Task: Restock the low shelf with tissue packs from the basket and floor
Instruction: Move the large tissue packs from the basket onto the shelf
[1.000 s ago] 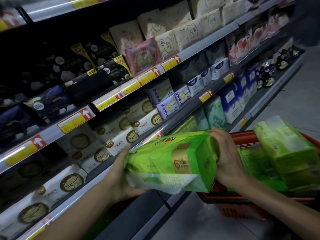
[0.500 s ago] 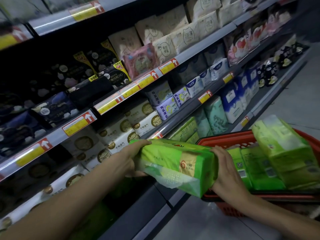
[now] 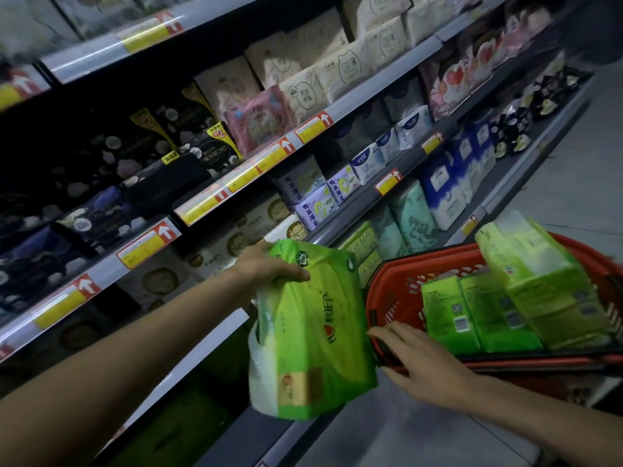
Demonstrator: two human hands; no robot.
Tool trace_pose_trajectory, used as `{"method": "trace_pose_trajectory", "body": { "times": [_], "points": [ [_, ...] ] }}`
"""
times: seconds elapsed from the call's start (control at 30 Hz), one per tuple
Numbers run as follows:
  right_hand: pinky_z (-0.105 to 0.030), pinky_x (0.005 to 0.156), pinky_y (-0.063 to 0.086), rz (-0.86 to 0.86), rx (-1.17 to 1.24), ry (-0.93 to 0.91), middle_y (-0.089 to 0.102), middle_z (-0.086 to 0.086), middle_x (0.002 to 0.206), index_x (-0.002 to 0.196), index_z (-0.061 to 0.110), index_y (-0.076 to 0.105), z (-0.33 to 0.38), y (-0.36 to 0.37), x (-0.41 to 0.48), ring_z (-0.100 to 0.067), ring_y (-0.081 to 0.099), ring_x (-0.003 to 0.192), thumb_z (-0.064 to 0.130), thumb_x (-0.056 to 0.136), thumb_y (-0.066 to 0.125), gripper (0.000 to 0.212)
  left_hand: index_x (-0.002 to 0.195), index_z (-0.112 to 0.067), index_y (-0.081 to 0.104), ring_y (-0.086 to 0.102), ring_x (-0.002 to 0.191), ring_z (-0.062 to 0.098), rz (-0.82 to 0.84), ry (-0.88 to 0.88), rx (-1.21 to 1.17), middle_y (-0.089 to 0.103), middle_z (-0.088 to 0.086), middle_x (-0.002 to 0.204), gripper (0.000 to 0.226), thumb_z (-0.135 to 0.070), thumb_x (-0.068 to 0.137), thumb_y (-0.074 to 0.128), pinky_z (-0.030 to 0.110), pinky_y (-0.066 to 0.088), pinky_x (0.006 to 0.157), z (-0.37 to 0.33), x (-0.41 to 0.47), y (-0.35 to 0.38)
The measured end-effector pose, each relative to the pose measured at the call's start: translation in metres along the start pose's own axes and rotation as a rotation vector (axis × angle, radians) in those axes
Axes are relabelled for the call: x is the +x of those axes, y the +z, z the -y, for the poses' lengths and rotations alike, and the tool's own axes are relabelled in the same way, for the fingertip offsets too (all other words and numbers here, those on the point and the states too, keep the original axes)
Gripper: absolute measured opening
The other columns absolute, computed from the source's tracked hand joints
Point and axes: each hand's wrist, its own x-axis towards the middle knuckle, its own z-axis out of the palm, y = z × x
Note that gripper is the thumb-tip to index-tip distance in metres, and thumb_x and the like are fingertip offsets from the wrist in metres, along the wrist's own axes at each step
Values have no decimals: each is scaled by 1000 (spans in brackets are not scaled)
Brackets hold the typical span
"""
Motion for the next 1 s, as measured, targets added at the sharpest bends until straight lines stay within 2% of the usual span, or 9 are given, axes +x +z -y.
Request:
{"method": "trace_pose_trajectory", "body": {
  "times": [0.13,0.23,0.37,0.53,0.63,0.73,0.77,0.87,1.0],
  "points": [
    [-32,98,47,-87,120,67,47,12,131,152,37,34,4,-3,15,-12,51,122,44,92,62,67,122,-22,68,78,89,29,121,118,199,79,8,104,79,-20,51,102,47,64,85,-2,1,-6],
    [-30,98,46,-157,227,111,48,10,130,149,35,36,12,-11,30,-10,49,122,50,86,73,75,129,-35,65,70,112,31,178,181,330,72,5,124,107,-45,30,105,50,56,102,0,6,-9],
    [-27,90,47,-239,268,178,40,10,117,134,34,37,23,-14,41,-9,48,109,60,69,85,86,135,-36,61,67,117,26,292,249,446,71,2,126,92,-28,52,101,46,52,109,-2,5,-16],
    [-38,93,45,-338,117,257,37,5,123,134,32,35,34,-12,50,-19,44,114,79,54,78,103,134,-40,62,61,127,30,370,260,523,66,2,136,94,-35,49,102,57,45,113,-9,11,-23],
    [-44,109,37,-231,193,350,30,0,148,156,34,18,35,-17,62,-21,33,135,84,49,78,133,133,-38,62,59,128,26,434,323,640,62,1,139,84,-24,59,100,50,47,113,-20,10,-19],
    [-45,122,31,28,477,353,17,11,164,161,40,12,36,-14,73,-15,22,151,81,41,85,146,134,-36,63,56,128,20,523,377,735,59,-1,142,83,-16,62,99,35,50,105,-28,6,-6],
    [-42,117,40,89,621,360,22,13,163,160,43,16,37,-11,74,-14,29,150,75,40,91,145,134,-37,63,57,127,20,541,391,763,59,-3,142,83,-17,61,99,33,51,103,-29,5,-3],
    [-32,68,61,135,896,413,53,14,141,151,45,33,45,-7,72,-13,63,119,44,44,103,129,136,-40,60,54,131,18,551,452,837,57,-6,144,86,-25,61,100,30,48,105,-22,8,-3],
    [-38,69,65,39,934,438,61,10,134,146,41,45,51,0,72,-15,67,111,46,32,105,129,157,-38,36,34,147,14,483,527,754,35,-8,165,112,-31,64,98,34,31,120,11,3,-17]
  ]
}}
